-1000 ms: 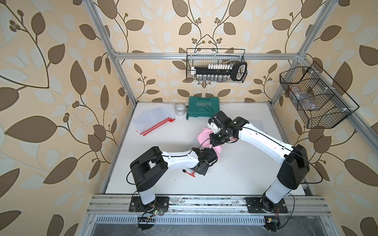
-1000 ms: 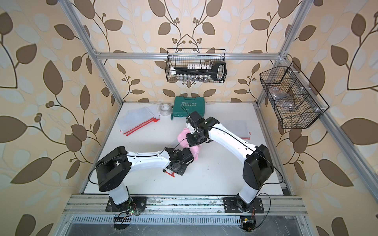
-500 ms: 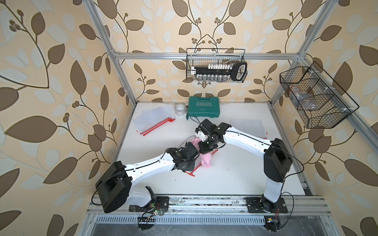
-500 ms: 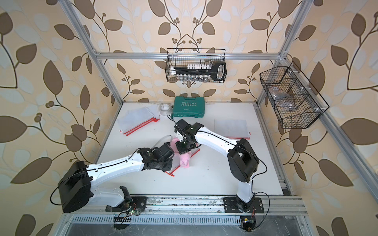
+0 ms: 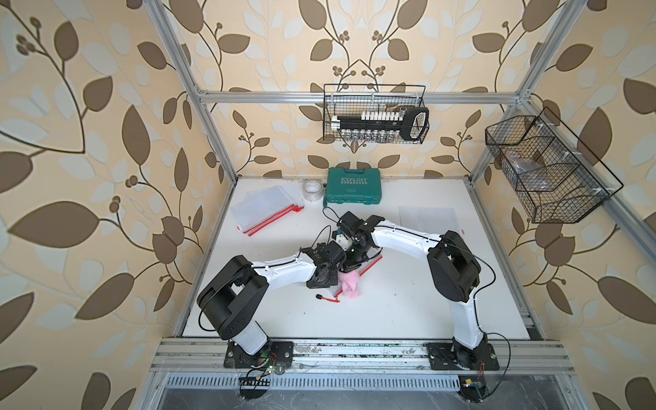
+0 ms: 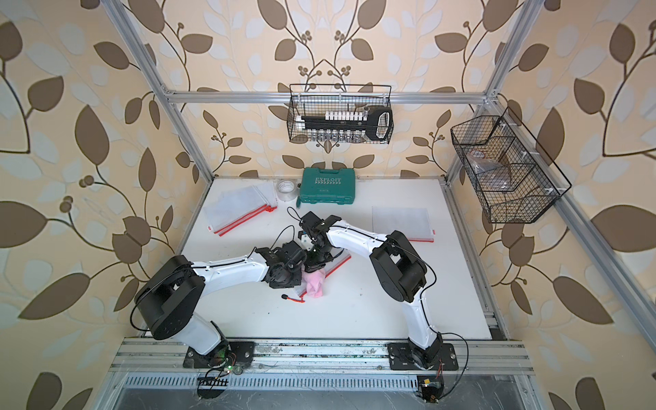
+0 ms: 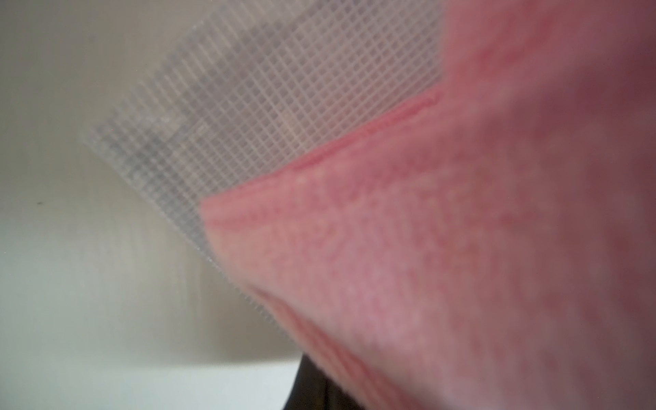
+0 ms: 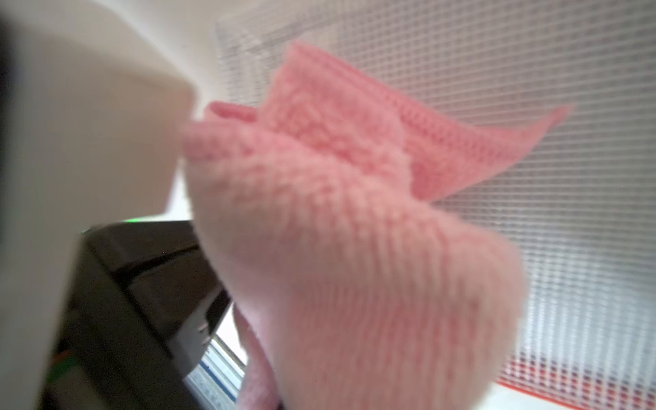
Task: Wipe the document bag
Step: Wipe the dirt from the document bag.
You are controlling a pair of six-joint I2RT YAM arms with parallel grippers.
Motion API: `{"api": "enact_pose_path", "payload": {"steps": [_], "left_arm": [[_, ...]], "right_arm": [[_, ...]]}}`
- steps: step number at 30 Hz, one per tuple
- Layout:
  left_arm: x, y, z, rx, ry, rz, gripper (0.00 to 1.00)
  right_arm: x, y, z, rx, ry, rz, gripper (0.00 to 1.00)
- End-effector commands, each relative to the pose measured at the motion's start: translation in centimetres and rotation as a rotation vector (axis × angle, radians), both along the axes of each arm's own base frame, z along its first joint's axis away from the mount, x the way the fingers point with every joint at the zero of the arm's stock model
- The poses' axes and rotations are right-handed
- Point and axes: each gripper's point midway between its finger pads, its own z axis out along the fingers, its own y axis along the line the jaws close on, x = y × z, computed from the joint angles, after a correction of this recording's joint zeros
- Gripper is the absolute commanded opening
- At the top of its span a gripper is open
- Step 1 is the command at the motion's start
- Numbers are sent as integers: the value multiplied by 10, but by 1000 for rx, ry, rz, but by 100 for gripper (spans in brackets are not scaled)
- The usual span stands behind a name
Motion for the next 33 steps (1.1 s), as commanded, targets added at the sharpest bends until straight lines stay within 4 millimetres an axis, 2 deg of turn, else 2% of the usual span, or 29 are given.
{"api": "enact_pose_path", "payload": {"steps": [1,4,6,8,9,12,14,16,18,19,21,24,27,30,32,33], "left_arm": [[-30,34,-38,129,151,49,0],[-39,40,-42,140,173,43,0],[-43,42,-43,140,178,36,0],[-44,44,-39,143,171,30,0],[-44,45,-37,138,160,29,0],[-39,42,-30,121,133,22,0],[-35,38,-27,113,123,15,0],[-32,36,-23,107,109,13,0],[-31,39,-20,117,99,12,0],[-31,40,-19,119,96,13,0],[-34,43,-19,123,97,12,0],[-39,47,-22,132,108,4,0],[-43,52,-26,145,124,-4,0],[-42,52,-26,131,126,-4,0],[-41,52,-25,133,127,-7,0],[-40,52,-24,132,125,-7,0]], "right_arm": [[37,-75,-6,-204,-87,-179,0],[72,-134,13,-335,-218,-311,0],[85,-147,27,-358,-283,-325,0],[84,-123,38,-309,-301,-228,0],[77,-101,44,-277,-298,-146,0],[36,-20,48,-95,-204,83,0],[10,22,39,5,-121,162,0],[4,43,22,46,-71,156,0],[13,49,3,79,-22,94,0],[18,47,-6,84,0,64,0],[33,28,-22,38,2,-9,0],[67,-31,-28,-62,-42,-161,0],[88,-88,-13,-189,-142,-259,0],[98,-124,10,-325,-254,-285,0],[100,-128,22,-352,-301,-271,0],[97,-120,28,-334,-309,-243,0]]}}
